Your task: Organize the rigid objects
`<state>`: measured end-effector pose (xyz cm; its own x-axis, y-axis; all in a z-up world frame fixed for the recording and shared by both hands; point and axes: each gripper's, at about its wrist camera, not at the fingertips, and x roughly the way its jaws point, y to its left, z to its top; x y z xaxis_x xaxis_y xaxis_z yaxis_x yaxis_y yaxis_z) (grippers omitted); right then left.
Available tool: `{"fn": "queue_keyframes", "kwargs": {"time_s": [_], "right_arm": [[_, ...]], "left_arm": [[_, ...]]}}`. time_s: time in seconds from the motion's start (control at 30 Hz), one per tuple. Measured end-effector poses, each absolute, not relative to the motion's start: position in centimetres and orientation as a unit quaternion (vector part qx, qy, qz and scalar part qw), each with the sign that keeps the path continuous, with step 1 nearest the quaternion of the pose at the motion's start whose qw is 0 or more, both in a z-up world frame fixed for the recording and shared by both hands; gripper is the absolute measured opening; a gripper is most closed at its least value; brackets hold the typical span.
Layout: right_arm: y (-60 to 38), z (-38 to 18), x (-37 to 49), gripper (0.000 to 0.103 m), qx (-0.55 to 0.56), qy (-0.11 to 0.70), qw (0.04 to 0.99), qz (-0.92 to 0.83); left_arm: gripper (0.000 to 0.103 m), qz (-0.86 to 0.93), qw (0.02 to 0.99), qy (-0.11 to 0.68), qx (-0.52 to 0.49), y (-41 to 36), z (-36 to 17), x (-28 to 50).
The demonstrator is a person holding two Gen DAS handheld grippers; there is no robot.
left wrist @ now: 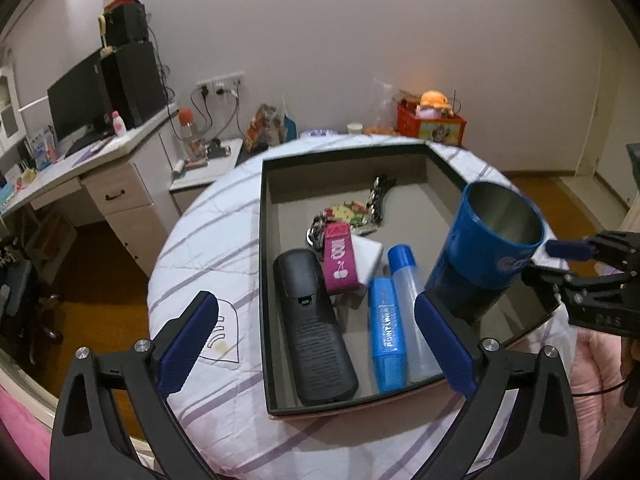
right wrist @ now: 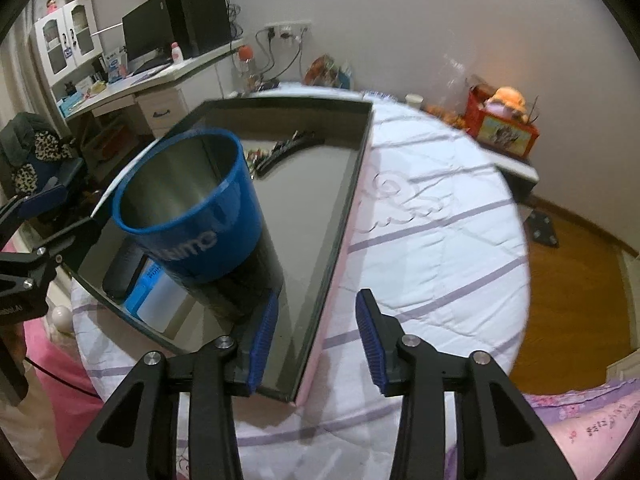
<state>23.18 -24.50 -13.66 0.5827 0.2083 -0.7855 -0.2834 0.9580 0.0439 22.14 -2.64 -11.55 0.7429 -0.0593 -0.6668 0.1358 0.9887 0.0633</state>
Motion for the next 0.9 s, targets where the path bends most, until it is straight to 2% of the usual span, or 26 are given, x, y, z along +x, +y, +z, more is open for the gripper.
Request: {"fn": "queue_keyframes", "kwargs": {"time_s": [0.07, 0.33, 0.5, 0.53, 0.57, 0.9], "right_arm": [[-24.6, -12.4, 22.0, 0.083, -0.046, 0.412, 0.901, 0.129], [-24.7, -8.2, 17.7, 0.084, -0.007, 0.337, 0.930, 0.143], [-23.9, -7.0, 15.3, 0.087, -0.006, 0.285, 0.948, 0.140], [-23.7, -6.9, 14.8, 0.090, -0.004, 0.280, 0.950, 0.142], [-23.5, -6.8, 14.5, 0.103, -0.004, 0.275, 0.951, 0.141], [-22.0, -5.5, 11.4, 0.103, 0.009, 0.221, 0.966, 0.131]], "left_arm": [[0.102, -0.054, 0.939, 0.338, 0.046, -2.6, -10.7, 21.0], [0.102, -0.049, 0.954, 0.293, 0.027, -2.3, -8.4, 17.4], [0.102, -0.055, 0.962, 0.266, 0.006, -2.1, -7.1, 15.1], [0.102, -0.056, 0.965, 0.257, 0.001, -2.1, -6.9, 14.4], [0.102, -0.058, 0.966, 0.252, -0.002, -2.2, -6.6, 14.0], [0.103, -0.047, 0.978, 0.204, 0.025, -3.2, -5.4, 10.5]]}}
